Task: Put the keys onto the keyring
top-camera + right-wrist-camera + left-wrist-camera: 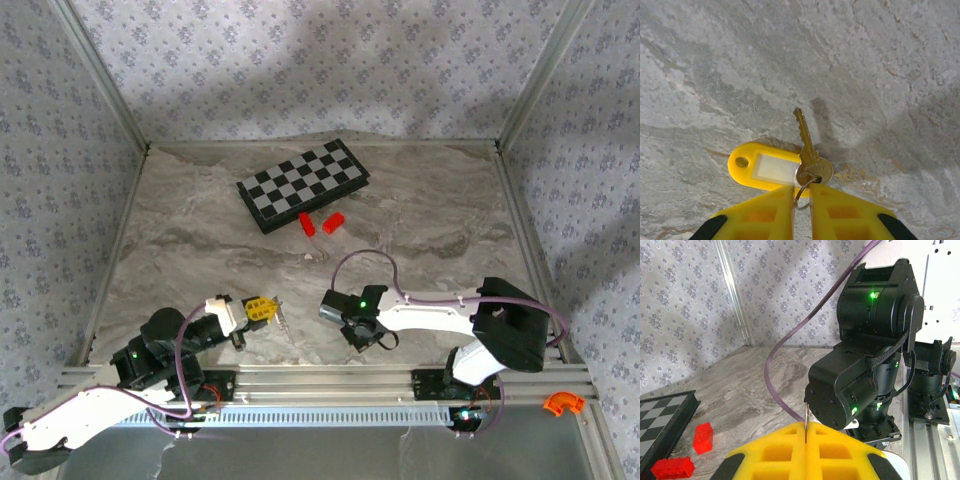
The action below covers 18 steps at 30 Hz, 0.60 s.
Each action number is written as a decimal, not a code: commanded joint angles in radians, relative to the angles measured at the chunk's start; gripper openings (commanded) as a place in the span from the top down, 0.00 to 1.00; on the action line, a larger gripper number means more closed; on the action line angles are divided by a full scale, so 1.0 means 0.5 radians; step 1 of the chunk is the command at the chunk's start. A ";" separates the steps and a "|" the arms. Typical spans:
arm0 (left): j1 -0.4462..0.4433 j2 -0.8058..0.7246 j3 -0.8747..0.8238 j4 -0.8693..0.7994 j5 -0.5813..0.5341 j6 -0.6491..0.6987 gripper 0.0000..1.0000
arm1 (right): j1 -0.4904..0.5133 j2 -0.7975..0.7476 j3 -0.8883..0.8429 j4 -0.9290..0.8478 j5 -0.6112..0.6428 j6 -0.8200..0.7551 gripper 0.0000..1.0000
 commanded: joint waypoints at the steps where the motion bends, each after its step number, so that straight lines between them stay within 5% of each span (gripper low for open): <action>1: -0.014 -0.030 0.014 0.071 0.014 -0.013 1.00 | 0.011 -0.018 0.023 -0.074 0.046 0.037 0.84; 18: -0.015 -0.032 0.012 0.071 0.014 -0.013 1.00 | 0.000 0.023 0.009 -0.080 0.014 0.044 0.70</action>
